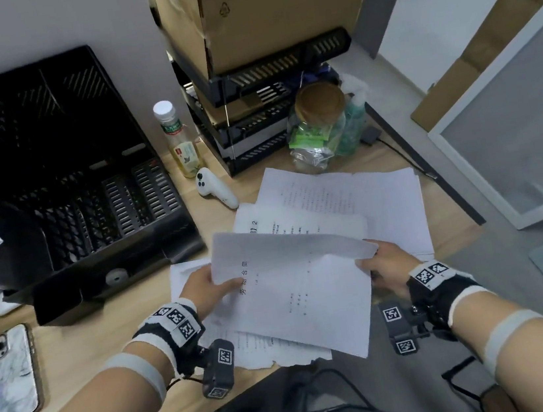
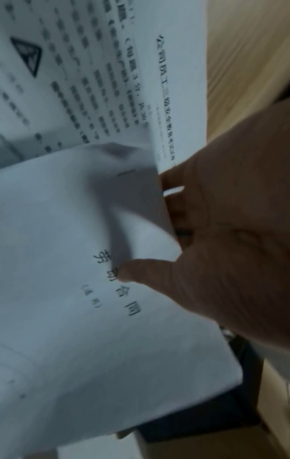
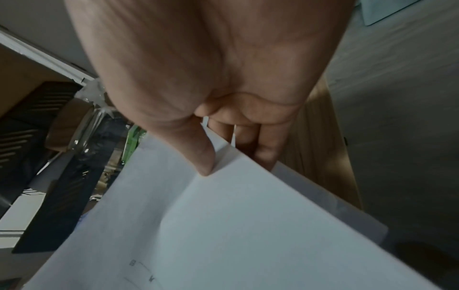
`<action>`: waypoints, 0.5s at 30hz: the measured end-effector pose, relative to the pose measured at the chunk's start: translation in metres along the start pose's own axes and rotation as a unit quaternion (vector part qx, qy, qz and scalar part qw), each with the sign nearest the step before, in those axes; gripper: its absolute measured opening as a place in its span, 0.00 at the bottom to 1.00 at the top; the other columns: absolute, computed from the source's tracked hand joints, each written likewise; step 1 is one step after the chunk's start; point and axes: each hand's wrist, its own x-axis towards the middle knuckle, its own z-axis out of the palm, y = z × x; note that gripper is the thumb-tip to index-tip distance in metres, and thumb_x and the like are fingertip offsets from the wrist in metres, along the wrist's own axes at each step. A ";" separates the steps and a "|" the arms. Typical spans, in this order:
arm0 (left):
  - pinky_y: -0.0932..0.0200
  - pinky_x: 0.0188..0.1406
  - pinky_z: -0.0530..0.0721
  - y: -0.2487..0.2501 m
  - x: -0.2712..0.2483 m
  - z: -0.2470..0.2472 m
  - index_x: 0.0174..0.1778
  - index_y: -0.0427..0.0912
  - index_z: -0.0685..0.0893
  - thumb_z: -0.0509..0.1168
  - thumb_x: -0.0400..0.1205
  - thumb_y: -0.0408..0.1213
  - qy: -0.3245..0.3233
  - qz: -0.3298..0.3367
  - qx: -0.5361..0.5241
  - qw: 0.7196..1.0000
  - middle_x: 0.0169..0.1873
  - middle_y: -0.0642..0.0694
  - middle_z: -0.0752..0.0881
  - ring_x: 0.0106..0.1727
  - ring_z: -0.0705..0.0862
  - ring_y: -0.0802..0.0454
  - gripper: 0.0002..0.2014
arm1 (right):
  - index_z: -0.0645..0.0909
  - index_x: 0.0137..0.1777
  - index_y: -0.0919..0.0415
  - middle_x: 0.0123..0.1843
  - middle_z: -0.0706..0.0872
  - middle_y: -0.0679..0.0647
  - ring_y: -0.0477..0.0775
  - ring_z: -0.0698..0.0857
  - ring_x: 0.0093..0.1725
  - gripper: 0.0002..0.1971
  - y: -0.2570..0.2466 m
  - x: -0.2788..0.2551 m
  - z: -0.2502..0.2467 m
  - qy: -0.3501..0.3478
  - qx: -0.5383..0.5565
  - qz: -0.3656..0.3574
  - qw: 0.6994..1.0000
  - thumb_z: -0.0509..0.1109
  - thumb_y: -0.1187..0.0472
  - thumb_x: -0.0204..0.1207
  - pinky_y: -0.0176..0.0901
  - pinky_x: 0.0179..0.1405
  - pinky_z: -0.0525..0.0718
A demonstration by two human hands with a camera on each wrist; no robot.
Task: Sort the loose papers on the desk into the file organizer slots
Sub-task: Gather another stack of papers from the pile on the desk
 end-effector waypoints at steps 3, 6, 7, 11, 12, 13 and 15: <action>0.37 0.60 0.88 0.001 0.001 0.002 0.44 0.53 0.92 0.75 0.73 0.45 -0.038 0.023 -0.016 0.999 0.49 0.46 0.95 0.54 0.92 0.38 0.06 | 0.83 0.63 0.61 0.57 0.89 0.56 0.59 0.87 0.56 0.18 0.004 0.009 -0.013 0.083 -0.057 -0.040 0.994 0.69 0.70 0.73 0.49 0.55 0.84; 0.35 0.61 0.88 0.003 0.011 0.003 0.48 0.55 0.92 0.74 0.68 0.51 -0.057 0.028 -0.036 0.997 0.50 0.47 0.95 0.54 0.92 0.40 0.14 | 0.71 0.76 0.58 0.74 0.76 0.60 0.61 0.77 0.72 0.29 0.005 0.020 -0.022 0.132 -0.139 -0.044 0.980 0.72 0.63 0.74 0.53 0.72 0.76; 0.35 0.60 0.88 0.006 0.015 0.004 0.49 0.53 0.91 0.73 0.69 0.50 -0.059 0.036 -0.029 0.997 0.49 0.47 0.95 0.53 0.92 0.41 0.14 | 0.66 0.80 0.59 0.78 0.72 0.60 0.60 0.74 0.75 0.33 0.005 0.022 -0.021 0.125 -0.148 -0.039 0.980 0.72 0.62 0.75 0.52 0.75 0.72; 0.48 0.58 0.87 0.034 0.018 0.011 0.51 0.49 0.89 0.71 0.77 0.41 -0.051 0.069 0.052 0.995 0.48 0.47 0.93 0.48 0.88 0.47 0.08 | 0.69 0.76 0.61 0.75 0.77 0.57 0.56 0.75 0.75 0.28 0.005 0.026 -0.008 0.088 -0.134 -0.061 0.985 0.70 0.65 0.77 0.46 0.74 0.71; 0.55 0.52 0.85 0.041 0.020 0.015 0.53 0.47 0.88 0.70 0.80 0.36 -0.046 0.074 0.074 0.993 0.47 0.46 0.92 0.47 0.87 0.48 0.07 | 0.72 0.75 0.61 0.74 0.78 0.56 0.55 0.76 0.75 0.25 0.007 0.027 -0.009 0.076 -0.150 -0.065 0.984 0.70 0.65 0.77 0.46 0.74 0.71; 0.61 0.45 0.83 0.046 0.023 0.019 0.54 0.45 0.87 0.69 0.82 0.32 -0.036 0.075 0.091 0.992 0.46 0.45 0.90 0.46 0.86 0.49 0.07 | 0.75 0.73 0.62 0.73 0.80 0.56 0.55 0.77 0.74 0.23 0.009 0.029 -0.011 0.065 -0.162 -0.065 0.983 0.69 0.65 0.77 0.46 0.74 0.72; 0.63 0.37 0.77 0.050 0.030 0.027 0.52 0.44 0.85 0.67 0.83 0.30 -0.018 0.071 0.129 0.989 0.44 0.45 0.88 0.46 0.84 0.49 0.06 | 0.76 0.72 0.62 0.71 0.82 0.58 0.56 0.80 0.71 0.22 0.011 0.033 -0.017 0.071 -0.150 -0.059 0.984 0.68 0.67 0.78 0.46 0.70 0.75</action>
